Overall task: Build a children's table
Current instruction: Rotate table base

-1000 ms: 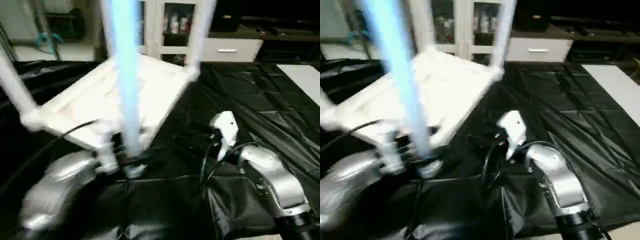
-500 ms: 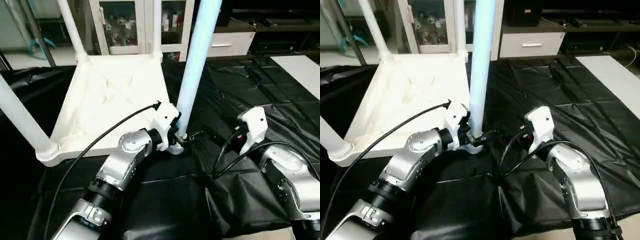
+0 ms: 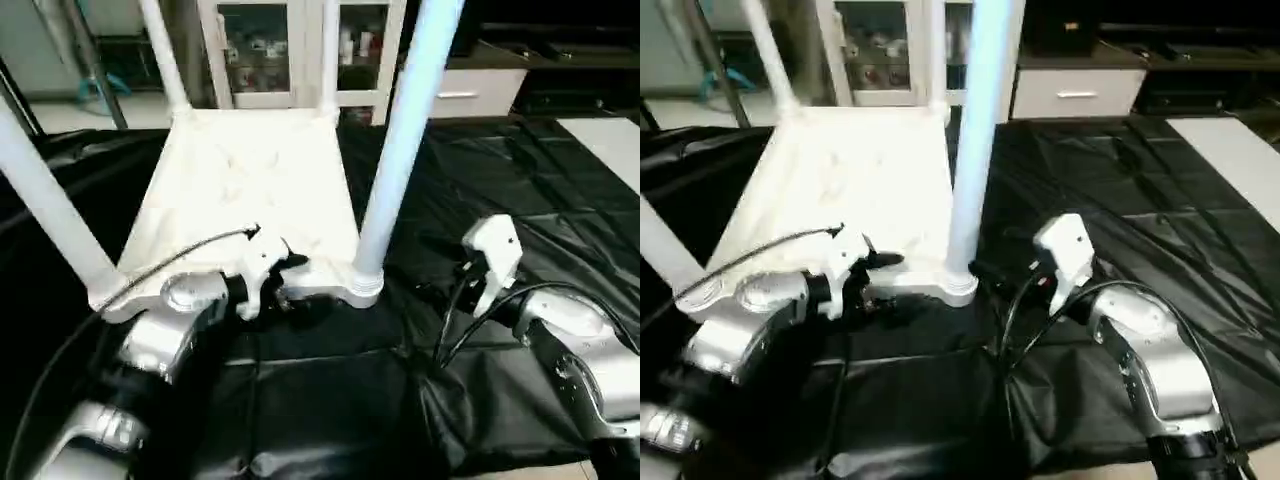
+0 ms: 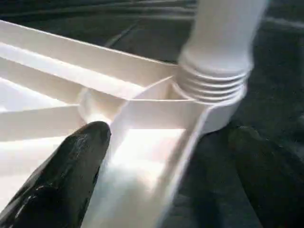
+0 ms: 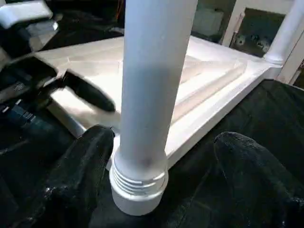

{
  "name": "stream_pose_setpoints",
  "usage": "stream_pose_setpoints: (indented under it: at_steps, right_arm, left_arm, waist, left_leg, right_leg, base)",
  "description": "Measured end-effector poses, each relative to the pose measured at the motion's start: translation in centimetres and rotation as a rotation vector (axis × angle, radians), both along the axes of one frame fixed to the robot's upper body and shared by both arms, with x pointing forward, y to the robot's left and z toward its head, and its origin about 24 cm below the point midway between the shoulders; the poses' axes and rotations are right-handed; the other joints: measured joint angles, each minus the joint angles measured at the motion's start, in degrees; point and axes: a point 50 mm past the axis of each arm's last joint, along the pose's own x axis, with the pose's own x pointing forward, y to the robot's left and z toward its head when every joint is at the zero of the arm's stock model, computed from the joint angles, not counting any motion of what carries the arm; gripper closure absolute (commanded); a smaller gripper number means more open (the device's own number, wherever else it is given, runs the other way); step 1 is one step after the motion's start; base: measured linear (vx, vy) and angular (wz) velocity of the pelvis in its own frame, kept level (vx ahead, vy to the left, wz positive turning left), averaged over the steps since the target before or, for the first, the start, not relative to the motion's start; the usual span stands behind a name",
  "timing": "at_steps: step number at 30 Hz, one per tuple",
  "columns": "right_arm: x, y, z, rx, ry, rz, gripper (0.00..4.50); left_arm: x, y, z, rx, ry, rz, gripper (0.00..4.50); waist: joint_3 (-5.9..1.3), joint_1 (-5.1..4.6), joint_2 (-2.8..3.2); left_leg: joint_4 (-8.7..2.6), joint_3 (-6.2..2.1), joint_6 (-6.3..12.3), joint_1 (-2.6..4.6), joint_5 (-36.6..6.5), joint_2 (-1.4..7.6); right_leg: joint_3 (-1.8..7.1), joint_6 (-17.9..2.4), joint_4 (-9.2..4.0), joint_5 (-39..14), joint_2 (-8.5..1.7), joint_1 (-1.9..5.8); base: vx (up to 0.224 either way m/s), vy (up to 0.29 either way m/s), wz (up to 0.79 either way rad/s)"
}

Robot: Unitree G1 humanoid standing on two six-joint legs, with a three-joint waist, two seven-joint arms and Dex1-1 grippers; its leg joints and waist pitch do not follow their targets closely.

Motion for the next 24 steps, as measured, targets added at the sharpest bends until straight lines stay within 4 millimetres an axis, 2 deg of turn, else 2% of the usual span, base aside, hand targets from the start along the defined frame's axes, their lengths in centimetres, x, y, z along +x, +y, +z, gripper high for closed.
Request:
stream_pose_setpoints:
  at_steps: [5, 6, 8, 10, 15, 18, 24]
  right_arm:
    - [-0.1, -0.2, -0.2, -0.02, 0.015, 0.022, 0.66]
    - [-0.2, -0.3, -0.2, -0.028, 0.018, 0.027, 0.66]
    - [-0.3, -0.6, -0.3, -0.045, 0.026, 0.035, 0.66]
    - [-0.4, -0.7, -0.4, -0.051, 0.03, 0.04, 0.66]
    - [-0.8, -1.0, -0.5, -0.066, 0.039, 0.047, 0.66]
    - [-1.0, -1.1, -0.7, -0.07, 0.044, 0.055, 0.66]
    - [-1.2, -0.9, -0.6, -0.079, 0.046, 0.086, 0.66]
  left_arm:
    - [1.2, -0.4, 0.4, 0.037, -0.001, -0.023, 0.03]
    - [1.2, -0.5, 0.4, 0.039, 0.009, -0.042, 0.2]
    - [1.4, -0.6, 0.4, 0.046, 0.039, -0.086, 0.2]
    - [1.4, -0.4, 0.4, 0.06, 0.071, -0.129, 0.49]
    - [1.5, 0.0, 0.8, 0.086, 0.107, -0.19, 0.8]
    - [1.5, 0.5, 0.3, 0.121, 0.132, -0.189, 1.01]
    - [1.6, 1.2, -0.1, 0.162, 0.147, -0.179, 1.71]
  waist:
    - [0.0, -0.25, 0.0]
    - [0.0, -0.3, 0.01]
    - [0.0, -0.37, 0.01]
    - [0.01, -0.54, 0.04]
    - [0.02, -0.88, 0.06]
    - [0.02, -0.93, 0.09]
    - [0.03, -0.88, 0.09]
  left_leg:
    - [-0.02, 0.01, 0.0, -0.02, 0.0, 0.02]
    - [-0.02, 0.01, 0.0, -0.02, 0.0, 0.02]
    - [-0.03, 0.02, 0.0, -0.04, 0.0, 0.03]
    - [-0.03, 0.02, 0.0, -0.05, 0.0, 0.03]
    - [-0.03, 0.02, 0.0, -0.02, 0.0, 0.03]
    - [-0.04, 0.02, 0.0, 0.0, 0.0, 0.03]
    - [-0.04, 0.02, 0.0, 0.01, 0.0, 0.03]
  right_leg:
    - [-0.03, 0.02, 0.0, -0.01, 0.0, -0.05]
    - [-0.02, 0.03, -0.01, -0.02, 0.01, -0.05]
    - [-0.03, 0.04, -0.02, -0.03, 0.02, -0.07]
    - [-0.03, 0.03, -0.02, -0.03, 0.02, -0.08]
    - [-0.02, 0.02, 0.0, -0.02, 0.01, -0.07]
    - [-0.02, 0.01, 0.02, -0.01, 0.01, -0.06]
    - [-0.03, 0.0, 0.01, -0.01, 0.01, -0.04]
  base:
    - [0.0, 0.0, 0.0]
    - [0.0, 0.0, 0.0]
    - [0.0, 0.0, 0.0]
    - [0.0, 0.0, 0.0]
    - [0.0, 0.0, 0.0]
    - [0.0, 0.0, 0.0]
    - [0.0, 0.0, 0.0]
